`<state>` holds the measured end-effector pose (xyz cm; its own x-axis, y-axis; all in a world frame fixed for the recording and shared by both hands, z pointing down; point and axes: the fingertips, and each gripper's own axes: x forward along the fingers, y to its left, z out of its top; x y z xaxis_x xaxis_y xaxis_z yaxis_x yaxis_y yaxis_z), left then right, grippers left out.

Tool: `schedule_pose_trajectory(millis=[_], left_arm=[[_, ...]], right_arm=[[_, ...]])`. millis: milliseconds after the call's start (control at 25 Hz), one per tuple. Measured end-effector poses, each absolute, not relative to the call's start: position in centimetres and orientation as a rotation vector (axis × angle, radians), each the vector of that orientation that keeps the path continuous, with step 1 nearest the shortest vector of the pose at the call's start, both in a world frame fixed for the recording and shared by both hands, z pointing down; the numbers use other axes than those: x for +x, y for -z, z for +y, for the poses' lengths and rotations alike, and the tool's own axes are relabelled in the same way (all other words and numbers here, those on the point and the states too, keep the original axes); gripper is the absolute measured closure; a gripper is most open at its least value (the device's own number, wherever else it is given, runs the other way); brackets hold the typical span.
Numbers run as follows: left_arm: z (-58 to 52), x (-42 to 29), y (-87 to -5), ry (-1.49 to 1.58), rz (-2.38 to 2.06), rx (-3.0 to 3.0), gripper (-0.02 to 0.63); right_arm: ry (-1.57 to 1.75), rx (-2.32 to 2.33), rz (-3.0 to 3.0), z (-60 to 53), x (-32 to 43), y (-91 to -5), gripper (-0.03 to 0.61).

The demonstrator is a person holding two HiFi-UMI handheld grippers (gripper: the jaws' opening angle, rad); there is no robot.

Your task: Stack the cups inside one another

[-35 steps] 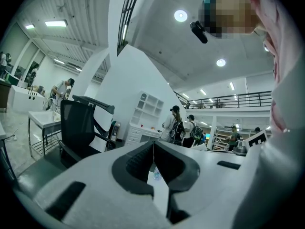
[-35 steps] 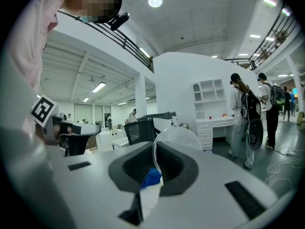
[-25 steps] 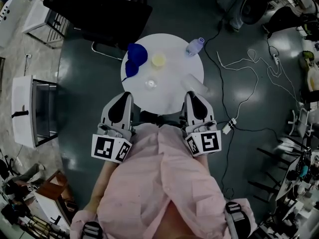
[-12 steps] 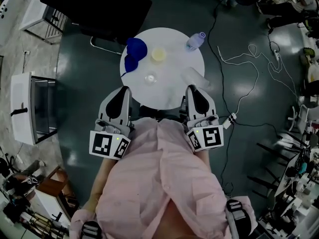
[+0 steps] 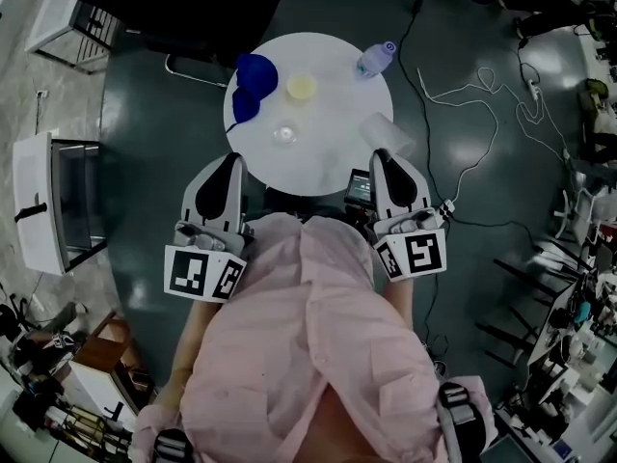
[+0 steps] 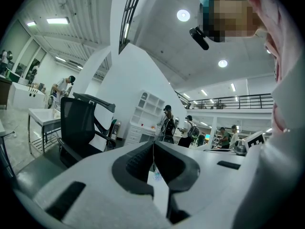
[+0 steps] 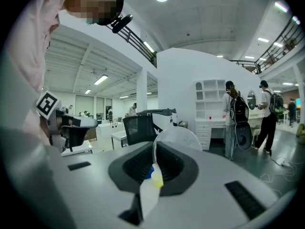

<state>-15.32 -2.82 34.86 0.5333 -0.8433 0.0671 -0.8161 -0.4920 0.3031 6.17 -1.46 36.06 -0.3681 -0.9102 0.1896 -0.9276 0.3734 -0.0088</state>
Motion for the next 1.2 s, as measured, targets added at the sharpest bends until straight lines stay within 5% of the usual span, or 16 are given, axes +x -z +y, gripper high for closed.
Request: schedule_pose_trajectory(millis=[1200], left_arm=[[-4.6, -16.8, -34.8, 0.174, -1.359, 2.480, 0.594]], right_arm=[[0.149, 0.794, -2.311, -6.5, -2.0, -42.3, 0.541]])
